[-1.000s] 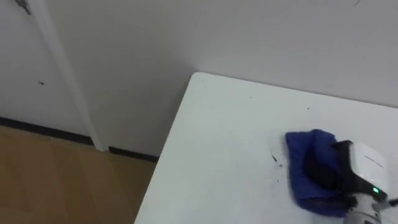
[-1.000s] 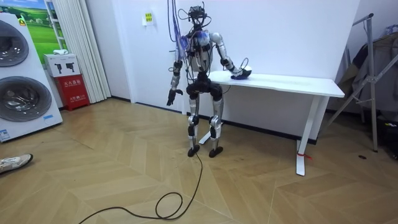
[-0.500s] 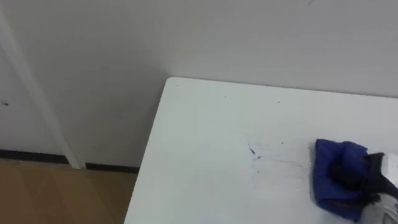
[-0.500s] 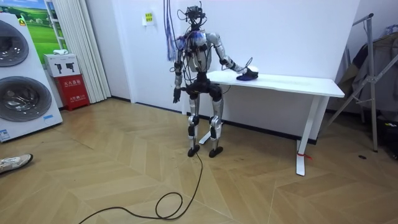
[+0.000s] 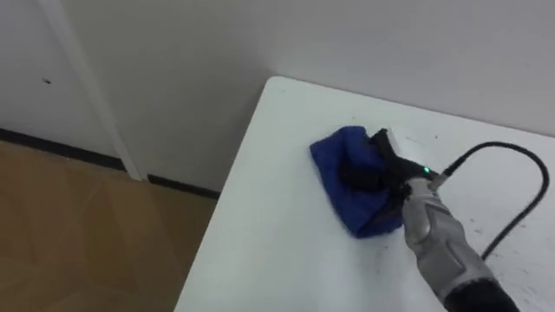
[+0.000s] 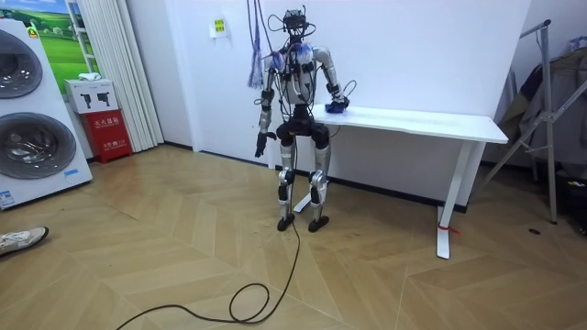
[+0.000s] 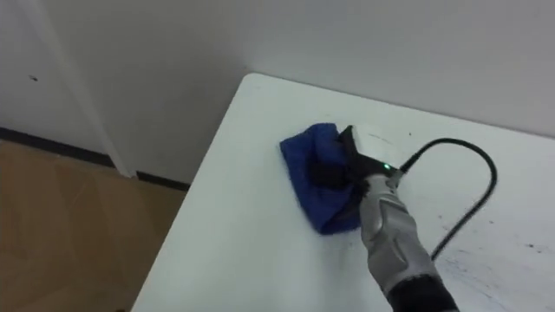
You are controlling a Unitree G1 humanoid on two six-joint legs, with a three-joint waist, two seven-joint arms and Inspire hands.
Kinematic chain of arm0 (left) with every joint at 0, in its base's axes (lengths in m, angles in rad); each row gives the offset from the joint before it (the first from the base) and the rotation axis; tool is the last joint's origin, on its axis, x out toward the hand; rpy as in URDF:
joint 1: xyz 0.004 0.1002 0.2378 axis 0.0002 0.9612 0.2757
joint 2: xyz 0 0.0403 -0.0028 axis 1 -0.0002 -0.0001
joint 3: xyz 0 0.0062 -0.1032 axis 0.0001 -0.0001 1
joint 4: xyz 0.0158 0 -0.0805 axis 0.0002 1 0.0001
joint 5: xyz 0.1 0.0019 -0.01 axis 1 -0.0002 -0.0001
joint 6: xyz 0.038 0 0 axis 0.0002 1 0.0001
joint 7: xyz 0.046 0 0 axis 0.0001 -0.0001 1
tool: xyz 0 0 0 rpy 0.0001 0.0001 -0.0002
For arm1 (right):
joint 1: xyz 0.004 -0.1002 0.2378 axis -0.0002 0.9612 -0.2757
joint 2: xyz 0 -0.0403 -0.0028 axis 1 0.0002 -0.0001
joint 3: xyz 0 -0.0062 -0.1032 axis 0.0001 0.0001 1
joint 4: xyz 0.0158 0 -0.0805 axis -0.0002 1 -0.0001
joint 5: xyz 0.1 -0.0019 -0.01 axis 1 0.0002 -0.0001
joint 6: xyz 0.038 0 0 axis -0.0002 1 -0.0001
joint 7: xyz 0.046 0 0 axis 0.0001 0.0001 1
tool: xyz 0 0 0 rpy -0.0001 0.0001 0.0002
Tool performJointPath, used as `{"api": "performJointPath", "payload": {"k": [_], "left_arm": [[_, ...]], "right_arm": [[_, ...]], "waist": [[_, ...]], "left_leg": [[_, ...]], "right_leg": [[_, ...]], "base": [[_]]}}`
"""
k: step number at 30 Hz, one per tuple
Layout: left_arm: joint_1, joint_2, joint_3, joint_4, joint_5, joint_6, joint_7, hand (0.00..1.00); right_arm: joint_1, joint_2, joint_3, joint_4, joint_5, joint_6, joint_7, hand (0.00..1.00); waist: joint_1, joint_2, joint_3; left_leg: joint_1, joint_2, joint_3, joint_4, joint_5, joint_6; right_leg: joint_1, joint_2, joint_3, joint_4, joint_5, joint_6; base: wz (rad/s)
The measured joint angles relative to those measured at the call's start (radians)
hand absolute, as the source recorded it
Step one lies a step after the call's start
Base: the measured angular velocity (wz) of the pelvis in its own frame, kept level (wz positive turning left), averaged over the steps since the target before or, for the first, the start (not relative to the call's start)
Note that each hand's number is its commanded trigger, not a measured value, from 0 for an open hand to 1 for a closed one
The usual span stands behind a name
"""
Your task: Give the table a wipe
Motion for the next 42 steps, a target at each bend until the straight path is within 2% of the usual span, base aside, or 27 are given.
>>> {"api": "performJointPath", "payload": {"k": [2,4,6,8,10,14,16,17,18,19,20,21,22,23,25,26,27,30,32,34,35,36,37,38,40,41,42], "left_arm": [[0.017,0.013,0.037,-0.004,0.03,-0.008,0.004,0.0],[0.046,0.029,0.079,-0.007,0.048,-0.009,0.004,0.0],[0.063,0.038,0.1,-0.007,0.07,-0.007,0.002,0.0],[0.073,0.038,0.131,-0.009,0.086,-0.007,-0.004,0.0],[0.085,0.038,0.163,-0.01,0.09,-0.009,-0.023,0.0],[0.083,0.038,0.15,-0.029,0.076,-0.013,-0.045,0.0],[0.066,0.033,0.101,-0.037,0.063,-0.012,-0.043,0.0],[0.039,0.023,0.07,-0.035,0.022,-0.011,-0.037,0.0],[0.002,0.014,0.034,-0.028,-0.003,-0.01,-0.025,0.0],[-0.043,0.007,0.004,-0.024,-0.006,-0.008,-0.02,0.0],[-0.071,0.001,-0.006,-0.017,-0.006,-0.008,-0.018,0.0],[-0.123,-0.012,-0.026,-0.003,-0.005,-0.009,-0.013,0.0],[-0.167,-0.028,-0.051,0.018,0.003,-0.016,-0.017,0.0],[-0.179,-0.017,-0.066,0.02,0.006,-0.03,-0.025,0.0],[-0.22,-0.032,-0.084,0.011,0.0,-0.024,-0.01,0.0],[-0.221,-0.038,-0.089,0.01,-0.005,-0.023,-0.008,0.0],[-0.215,-0.045,-0.113,0.017,-0.014,-0.021,-0.01,0.0],[-0.148,-0.035,-0.111,0.021,-0.099,-0.006,-0.012,0.0],[-0.104,-0.031,-0.082,0.022,-0.105,-0.008,-0.012,0.0],[-0.053,-0.016,-0.021,0.058,-0.057,-0.016,-0.016,0.0],[-0.043,-0.006,-0.003,0.06,-0.031,-0.016,-0.019,0.0],[-0.027,0.017,0.032,0.059,0.027,-0.017,-0.02,0.0],[-0.025,0.051,0.05,0.059,0.059,-0.016,-0.019,0.0],[-0.025,0.068,0.06,0.053,0.075,-0.016,-0.018,0.0],[-0.024,0.117,0.076,0.028,0.114,-0.018,-0.017,0.0],[-0.021,0.124,0.082,0.011,0.123,-0.018,-0.017,0.0],[-0.018,0.14,0.094,-0.015,0.137,-0.02,-0.016,0.0]], "right_arm": [[0.072,-0.001,-0.086,0.028,0.041,-0.037,-0.041,1.0],[0.135,-0.013,-0.185,0.092,0.11,-0.075,-0.082,1.0],[0.162,-0.042,-0.246,0.143,0.167,-0.095,-0.111,1.0],[0.19,-0.075,-0.314,0.185,0.189,-0.097,-0.138,1.0],[0.215,-0.111,-0.396,0.233,0.199,-0.104,-0.147,1.0],[0.236,-0.123,-0.441,0.209,0.188,-0.101,-0.134,1.0],[0.228,-0.113,-0.396,0.152,0.188,-0.051,-0.124,1.0],[0.205,-0.097,-0.357,0.123,0.188,-0.004,-0.122,1.0],[0.182,-0.085,-0.289,0.065,0.181,0.06,-0.106,1.0],[0.162,-0.064,-0.191,-0.027,0.152,0.122,-0.066,1.0],[0.144,-0.05,-0.135,-0.062,0.132,0.139,-0.043,1.0],[0.079,-0.006,-0.018,-0.111,0.08,0.168,0.014,1.0],[0.001,0.04,0.105,-0.124,0.022,0.178,0.069,1.0],[-0.038,0.058,0.151,-0.124,-0.005,0.178,0.094,1.0],[-0.165,0.128,0.259,-0.11,-0.061,0.161,0.172,1.0],[-0.188,0.137,0.266,-0.102,-0.068,0.151,0.184,1.0],[-0.212,0.146,0.266,-0.095,-0.068,0.138,0.198,1.0],[-0.208,0.139,0.237,-0.028,-0.046,0.111,0.19,1.0],[-0.127,0.126,0.139,-0.011,-0.007,0.054,0.15,1.0],[-0.019,0.085,0.023,0.04,0.057,-0.051,0.034,1.0],[0.008,0.061,-0.005,0.051,0.076,-0.07,0.002,1.0],[0.07,0.005,-0.086,0.058,0.117,-0.087,-0.041,1.0],[0.136,-0.05,-0.165,0.08,0.163,-0.088,-0.091,1.0],[0.16,-0.072,-0.207,0.099,0.186,-0.088,-0.112,1.0],[0.226,-0.141,-0.337,0.21,0.287,-0.085,-0.17,1.0],[0.243,-0.156,-0.349,0.231,0.315,-0.085,-0.184,1.0],[0.269,-0.178,-0.362,0.26,0.352,-0.084,-0.204,1.0]], "waist": [[-0.01,-0.002,-0.0072],[-0.031,-0.002,-0.0196],[-0.05,-0.001,-0.023],[-0.065,0.004,-0.0257],[-0.1,0.009,-0.0291],[-0.123,0.017,-0.0338],[-0.11,0.025,-0.0348],[-0.086,0.03,-0.0329],[-0.057,0.031,-0.0317],[-0.034,0.025,-0.0312],[-0.026,0.021,-0.0294],[-0.023,0.012,-0.0258],[-0.011,0.005,-0.0219],[0.004,0.003,-0.0199],[0.058,-0.004,-0.0074],[0.07,-0.006,-0.0073],[0.077,-0.001,-0.0027],[0.084,-0.005,-0.0043],[0.068,-0.001,-0.0022],[0.009,0.003,0.0002],[-0.005,0.003,-0.0001],[-0.027,0.003,-0.0005],[-0.039,0.005,-0.0008],[-0.044,0.007,-0.0018],[-0.064,0.015,-0.0092],[-0.065,0.017,-0.0107],[-0.063,0.011,-0.0123]], "left_leg": [[0.016,-0.004,0.005,-0.001,0.0,0.0],[0.034,0.001,0.022,-0.012,-0.007,0.011],[0.035,0.002,0.029,-0.002,-0.014,0.022],[0.04,0.002,0.034,0.006,-0.018,0.024],[0.057,0.003,0.041,0.005,-0.018,0.024],[0.064,0.007,0.056,0.005,-0.019,0.022],[0.065,0.011,0.082,0.003,-0.018,0.02],[0.066,0.015,0.111,0.0,-0.018,0.017],[0.061,0.02,0.146,-0.003,-0.018,0.012],[0.045,0.027,0.175,-0.001,-0.016,0.006],[0.039,0.029,0.185,-0.002,-0.014,0.003],[0.027,0.035,0.203,-0.003,-0.01,-0.005],[0.019,0.041,0.216,-0.005,-0.006,-0.012],[0.015,0.044,0.219,-0.005,-0.005,-0.016],[-0.015,0.041,0.202,-0.005,0.003,-0.025],[-0.023,0.04,0.187,-0.004,0.006,-0.025],[-0.034,0.039,0.158,-0.005,0.013,-0.023],[-0.036,0.038,0.11,-0.01,0.023,-0.023],[-0.034,0.038,0.101,-0.004,0.023,-0.024],[-0.013,0.025,0.118,0.008,0.023,-0.023],[-0.008,0.022,0.12,0.011,0.021,-0.021],[-0.002,0.019,0.144,0.016,0.018,-0.015],[0.0,0.026,0.176,0.021,0.012,-0.006],[-0.001,0.032,0.198,0.025,0.008,0.001],[0.006,0.045,0.268,0.043,-0.009,0.015],[0.015,0.051,0.283,0.04,-0.016,0.015],[0.018,0.066,0.321,0.053,-0.035,0.011]], "right_leg": [[0.019,-0.007,0.009,0.002,-0.008,0.013],[0.032,-0.005,0.02,0.017,-0.011,0.016],[0.042,-0.005,0.029,0.023,-0.011,0.016],[0.046,-0.005,0.039,0.032,-0.01,0.016],[0.061,-0.005,0.042,0.032,-0.01,0.016],[0.056,-0.002,0.045,0.039,-0.008,0.012],[0.038,0.004,0.061,0.053,-0.005,0.008],[0.022,0.013,0.091,0.055,0.001,0.0],[-0.007,0.025,0.125,0.067,0.01,-0.007],[-0.034,0.034,0.133,0.07,0.023,-0.018],[-0.046,0.038,0.135,0.069,0.03,-0.025],[-0.066,0.044,0.134,0.069,0.04,-0.036],[-0.08,0.051,0.134,0.069,0.046,-0.045],[-0.087,0.054,0.133,0.069,0.049,-0.05],[-0.109,0.053,0.112,0.064,0.05,-0.056],[-0.112,0.05,0.1,0.063,0.049,-0.058],[-0.11,0.041,0.069,0.057,0.044,-0.057],[-0.096,0.035,0.024,0.049,0.038,-0.05],[-0.082,0.019,0.0,0.05,0.029,-0.043],[-0.066,-0.014,-0.011,0.092,-0.009,-0.018],[-0.065,-0.023,-0.012,0.107,-0.02,-0.013],[-0.064,-0.038,-0.011,0.142,-0.032,-0.001],[-0.068,-0.05,-0.004,0.176,-0.041,0.018],[-0.075,-0.055,0.006,0.207,-0.049,0.033],[-0.085,-0.16,0.002,0.365,-0.116,0.061],[-0.082,-0.192,0.005,0.384,-0.12,0.067],[-0.073,-0.248,0.022,0.385,-0.118,0.073]], "base": [[0.35],[0.04],[-0.09],[-0.1],[-0.06],[-0.17],[-0.46],[-0.91],[-1.17],[-0.98],[-0.77],[-0.52],[-0.42],[-0.16],[0.23],[0.7],[0.81],[0.57],[0.5],[0.52],[0.44],[0.43],[0.36],[0.28],[0.27],[0.12],[-0.35]]}}
